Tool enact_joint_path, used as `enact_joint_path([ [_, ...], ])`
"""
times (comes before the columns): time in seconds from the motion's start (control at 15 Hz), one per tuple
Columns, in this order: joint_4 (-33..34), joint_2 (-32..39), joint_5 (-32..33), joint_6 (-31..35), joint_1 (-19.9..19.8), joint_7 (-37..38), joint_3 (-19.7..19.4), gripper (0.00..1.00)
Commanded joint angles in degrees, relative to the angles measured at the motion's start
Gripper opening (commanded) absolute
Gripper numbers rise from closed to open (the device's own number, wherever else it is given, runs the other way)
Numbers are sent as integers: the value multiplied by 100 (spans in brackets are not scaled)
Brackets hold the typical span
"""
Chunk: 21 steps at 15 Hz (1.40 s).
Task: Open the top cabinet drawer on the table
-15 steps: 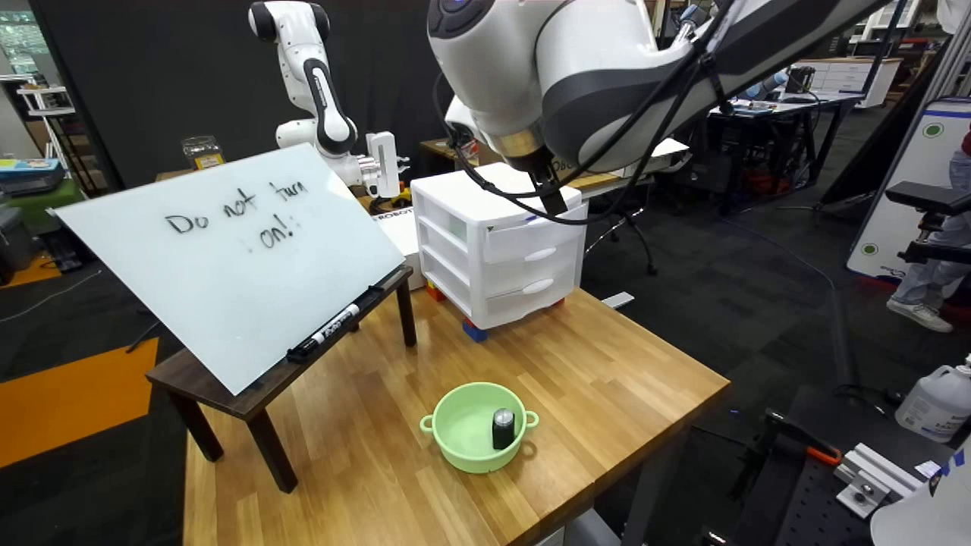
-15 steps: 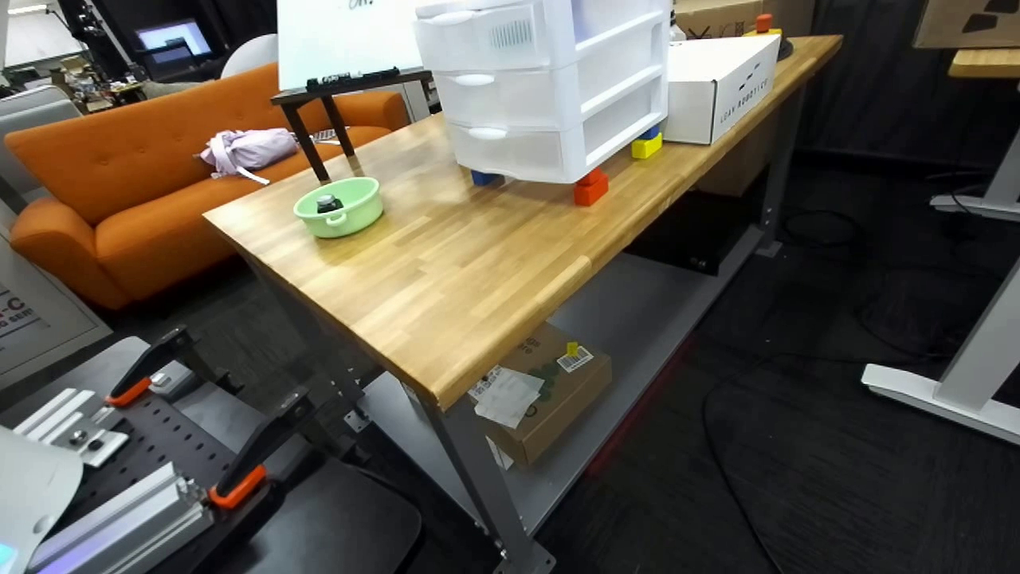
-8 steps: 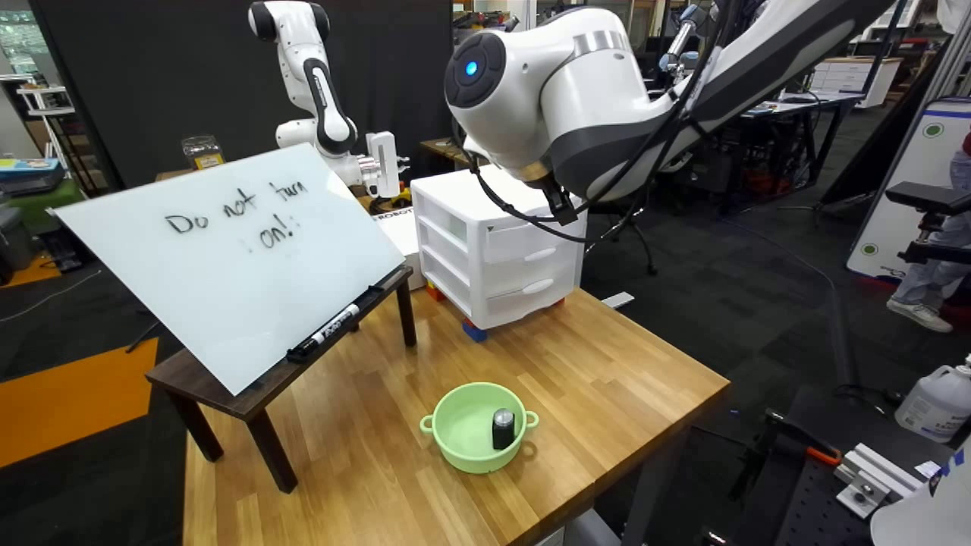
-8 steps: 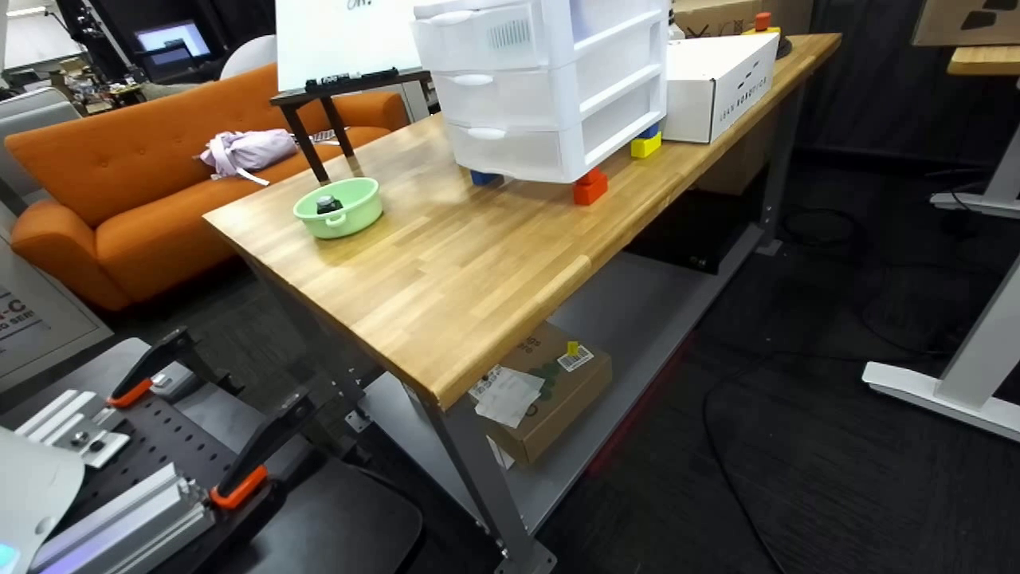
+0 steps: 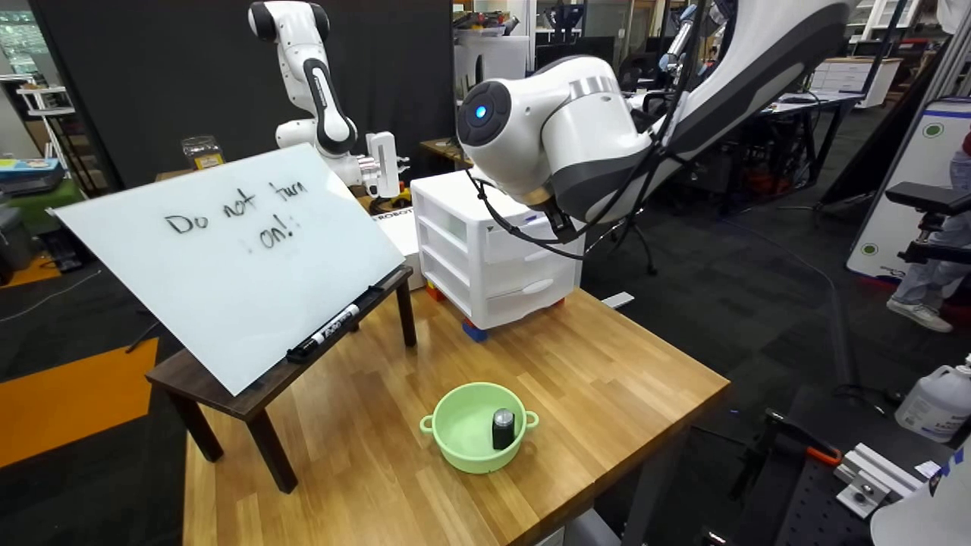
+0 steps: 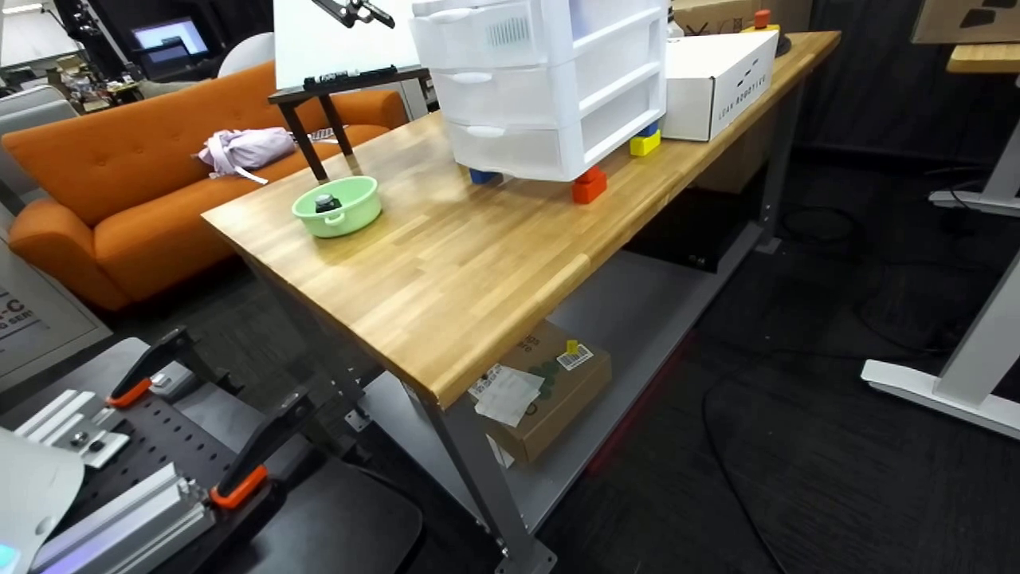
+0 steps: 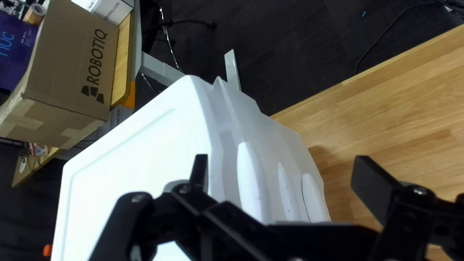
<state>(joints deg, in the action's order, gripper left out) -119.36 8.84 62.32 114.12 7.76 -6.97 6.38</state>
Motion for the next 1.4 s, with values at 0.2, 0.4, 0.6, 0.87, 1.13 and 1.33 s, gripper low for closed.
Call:
enact_joint_path([
  [0.2,112,333,125,248,1,80,41,100],
  [0.4,174,414,160,280,6,93,33,100],
  [0.6,291,529,131,307,-9,85,19,100],
  [0.87,553,668,-115,307,-73,-13,-4,100],
  [1.13,674,789,-131,399,-104,-16,-4,100],
  [1.33,604,832,-129,494,-97,51,-1,100],
])
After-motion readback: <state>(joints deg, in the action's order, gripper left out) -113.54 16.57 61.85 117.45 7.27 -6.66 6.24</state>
